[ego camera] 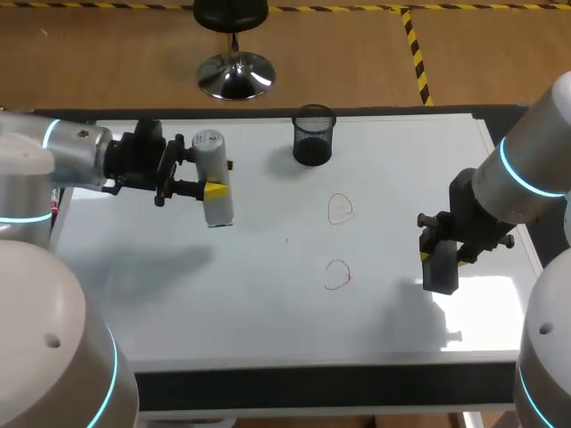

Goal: Pick up the inspection probe, press it on each red-marked spot on the whiteboard one by one, put down the probe, pick up the eraser, and wipe off all the red marks.

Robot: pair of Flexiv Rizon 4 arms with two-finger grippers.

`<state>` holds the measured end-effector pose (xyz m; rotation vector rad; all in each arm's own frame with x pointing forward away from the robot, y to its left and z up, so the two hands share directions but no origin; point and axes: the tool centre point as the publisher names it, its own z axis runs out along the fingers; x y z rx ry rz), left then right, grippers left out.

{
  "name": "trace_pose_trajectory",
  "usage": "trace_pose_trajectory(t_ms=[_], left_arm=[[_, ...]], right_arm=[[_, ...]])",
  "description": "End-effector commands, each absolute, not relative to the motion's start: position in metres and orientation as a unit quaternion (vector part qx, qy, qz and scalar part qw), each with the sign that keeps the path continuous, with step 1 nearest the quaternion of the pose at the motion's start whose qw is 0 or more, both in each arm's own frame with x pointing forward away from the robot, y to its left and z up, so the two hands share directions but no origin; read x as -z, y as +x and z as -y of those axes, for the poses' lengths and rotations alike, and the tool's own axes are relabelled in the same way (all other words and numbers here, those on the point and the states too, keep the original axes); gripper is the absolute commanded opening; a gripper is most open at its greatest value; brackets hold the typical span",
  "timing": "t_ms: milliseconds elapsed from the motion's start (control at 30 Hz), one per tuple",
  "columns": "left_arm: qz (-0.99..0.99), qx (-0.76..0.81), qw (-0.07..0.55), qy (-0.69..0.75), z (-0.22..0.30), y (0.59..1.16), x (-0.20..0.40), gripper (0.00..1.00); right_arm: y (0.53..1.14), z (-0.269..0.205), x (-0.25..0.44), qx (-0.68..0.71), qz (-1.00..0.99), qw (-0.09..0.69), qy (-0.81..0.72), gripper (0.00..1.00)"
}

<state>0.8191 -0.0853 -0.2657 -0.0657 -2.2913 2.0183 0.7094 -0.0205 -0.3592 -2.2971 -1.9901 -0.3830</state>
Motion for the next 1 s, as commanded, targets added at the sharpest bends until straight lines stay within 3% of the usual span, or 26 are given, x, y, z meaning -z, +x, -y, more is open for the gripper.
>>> trace_pose_trajectory(t_ms=[33,1000], left_arm=[[0.749,-0.661,0.040,-0.020,0.071,0.816,0.264,0.00],[0.744,-0.666,0.047,-0.014,0.061,0.816,0.265,0.00]], right_arm=[[0.709,0.021,0.359,0.126,0.650,0.039,-0.749,0.00],[0.709,0.021,0.359,0.126,0.650,0.039,-0.749,0.00]])
